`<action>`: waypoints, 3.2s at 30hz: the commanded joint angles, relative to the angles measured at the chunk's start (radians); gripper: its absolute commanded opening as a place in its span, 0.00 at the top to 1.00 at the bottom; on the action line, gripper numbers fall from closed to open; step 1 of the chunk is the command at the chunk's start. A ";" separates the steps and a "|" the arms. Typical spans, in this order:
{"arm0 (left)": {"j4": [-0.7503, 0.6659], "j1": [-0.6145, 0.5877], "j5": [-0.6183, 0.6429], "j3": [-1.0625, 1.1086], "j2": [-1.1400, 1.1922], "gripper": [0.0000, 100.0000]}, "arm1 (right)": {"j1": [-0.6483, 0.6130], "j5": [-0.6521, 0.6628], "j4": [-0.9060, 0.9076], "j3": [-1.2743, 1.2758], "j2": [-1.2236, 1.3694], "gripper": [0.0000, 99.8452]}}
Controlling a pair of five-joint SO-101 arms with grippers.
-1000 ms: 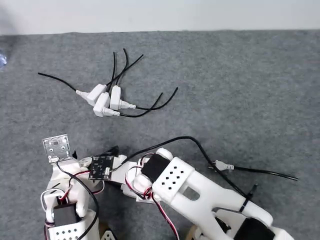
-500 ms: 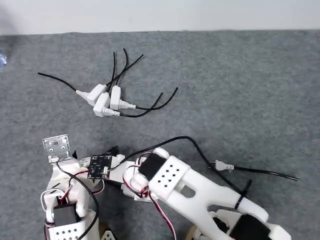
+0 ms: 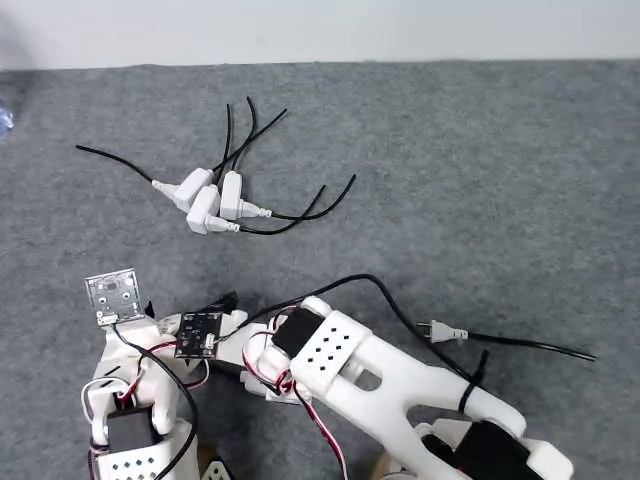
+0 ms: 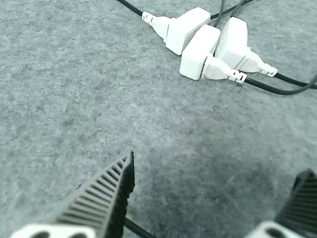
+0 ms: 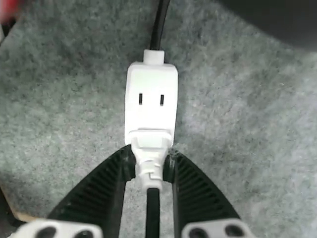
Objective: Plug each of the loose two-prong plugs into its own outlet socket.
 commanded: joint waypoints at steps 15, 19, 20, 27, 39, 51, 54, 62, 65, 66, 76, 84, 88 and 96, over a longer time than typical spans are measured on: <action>0.000 -0.002 0.002 -0.010 -0.006 0.54 | -0.002 -0.009 0.001 -0.032 -0.200 0.84; 0.000 0.000 0.002 -0.010 -0.006 0.54 | -0.001 -0.009 0.070 -0.110 -0.329 0.70; 0.000 0.000 0.002 -0.010 -0.006 0.54 | -0.001 -0.009 0.085 -0.123 -0.352 0.69; -0.008 0.002 0.005 -0.010 -0.006 0.54 | 0.122 -0.002 0.170 -0.135 -0.427 0.70; 0.069 0.074 -0.589 -0.068 -0.002 0.54 | 0.727 -0.230 -0.068 0.137 -0.570 0.70; 0.347 0.313 -0.976 -0.403 0.002 0.54 | 0.714 -0.259 -0.031 0.006 -0.791 0.70; 0.419 0.373 -0.987 -0.513 0.017 0.54 | 0.753 -0.261 0.025 -0.086 -0.898 0.70; 0.322 0.546 -1.030 -0.561 0.496 0.54 | 0.978 -0.269 0.008 -0.077 -1.104 0.70; 0.249 0.565 -1.030 -0.645 0.706 0.54 | 1.007 -0.269 -0.051 0.017 -1.089 0.70; 0.245 0.568 -1.030 -0.677 0.767 0.54 | 1.007 -0.269 -0.084 0.063 -1.076 0.70; 0.037 0.709 -1.099 -0.584 0.990 0.54 | 1.017 -0.341 -0.280 0.273 -0.915 0.70; -0.141 0.730 -1.148 -0.549 1.263 0.54 | 1.013 -0.338 -0.278 0.293 -0.906 0.70; -0.187 0.727 -1.145 -0.622 1.445 0.54 | 1.006 -0.336 -0.280 0.315 -0.906 0.70; -0.127 0.730 -1.158 -0.694 1.528 0.95 | 1.006 -0.336 -0.367 0.387 -0.906 0.70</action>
